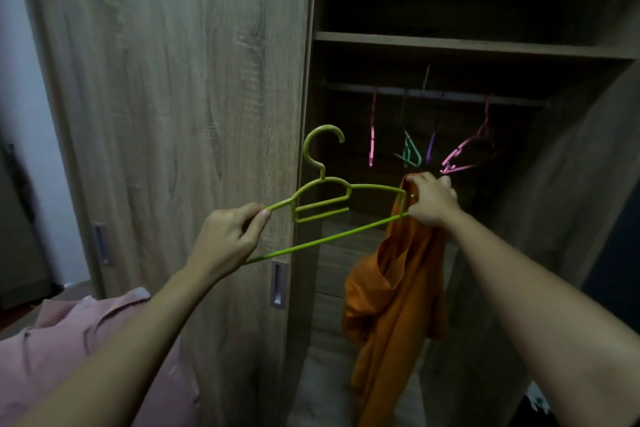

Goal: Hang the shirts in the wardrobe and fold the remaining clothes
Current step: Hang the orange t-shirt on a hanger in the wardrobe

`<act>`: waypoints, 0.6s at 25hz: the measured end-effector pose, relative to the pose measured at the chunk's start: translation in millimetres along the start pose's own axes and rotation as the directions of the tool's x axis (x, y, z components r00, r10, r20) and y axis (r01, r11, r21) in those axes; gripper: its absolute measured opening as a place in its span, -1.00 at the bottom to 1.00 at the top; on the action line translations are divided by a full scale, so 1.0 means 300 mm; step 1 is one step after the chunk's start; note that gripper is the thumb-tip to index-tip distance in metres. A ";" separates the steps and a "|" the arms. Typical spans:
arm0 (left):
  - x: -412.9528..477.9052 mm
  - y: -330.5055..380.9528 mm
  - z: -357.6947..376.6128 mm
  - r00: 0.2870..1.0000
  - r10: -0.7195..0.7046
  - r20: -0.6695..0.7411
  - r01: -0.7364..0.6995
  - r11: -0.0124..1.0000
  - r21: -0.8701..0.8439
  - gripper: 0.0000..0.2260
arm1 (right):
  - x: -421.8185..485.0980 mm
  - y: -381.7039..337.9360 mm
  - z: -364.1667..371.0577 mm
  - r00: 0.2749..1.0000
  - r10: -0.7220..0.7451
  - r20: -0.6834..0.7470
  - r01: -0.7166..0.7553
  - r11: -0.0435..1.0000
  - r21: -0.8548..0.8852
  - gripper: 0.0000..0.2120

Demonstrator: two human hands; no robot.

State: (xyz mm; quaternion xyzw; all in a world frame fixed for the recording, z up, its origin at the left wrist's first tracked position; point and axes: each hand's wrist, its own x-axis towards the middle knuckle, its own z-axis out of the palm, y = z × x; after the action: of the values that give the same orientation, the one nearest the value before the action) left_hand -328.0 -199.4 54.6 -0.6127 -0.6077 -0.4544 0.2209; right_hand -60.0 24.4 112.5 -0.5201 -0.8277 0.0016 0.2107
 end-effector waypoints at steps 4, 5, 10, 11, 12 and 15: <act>0.033 0.019 0.002 1.000 0.011 0.001 -0.011 0.997 -0.072 -0.66 | -0.029 0.032 -0.033 0.999 0.050 0.000 -0.050 0.999 -0.012 -0.32; 0.041 0.021 0.011 1.000 0.008 0.020 -0.006 0.995 -0.096 -0.65 | -0.036 0.027 -0.045 0.999 0.025 0.021 -0.025 1.000 0.004 -0.31; 0.049 0.048 0.135 0.992 -0.003 0.125 0.034 0.968 -0.249 -0.63 | -0.079 -0.182 -0.089 0.923 -0.363 0.124 0.368 0.930 -0.012 -0.29; 0.039 0.062 0.164 0.992 0.016 0.124 0.019 0.960 -0.280 -0.70 | -0.087 -0.219 -0.097 0.896 -0.423 0.139 0.427 0.904 -0.005 -0.31; 0.028 0.077 0.185 0.994 0.030 0.104 0.004 0.949 -0.315 -0.78 | -0.093 -0.240 -0.110 0.873 -0.468 0.140 0.471 0.882 0.009 -0.35; 0.010 0.100 0.191 1.000 0.002 -0.006 -0.004 0.914 -0.406 -0.87 | -0.107 -0.227 -0.152 0.786 -0.616 -0.060 0.610 0.787 -0.093 -0.53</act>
State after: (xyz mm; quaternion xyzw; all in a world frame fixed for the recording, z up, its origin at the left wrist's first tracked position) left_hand -283.6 -155.6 37.4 -0.6447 -0.4987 -0.5721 0.0914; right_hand -90.7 -44.4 158.1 -0.2298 -0.9412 -0.1177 0.2178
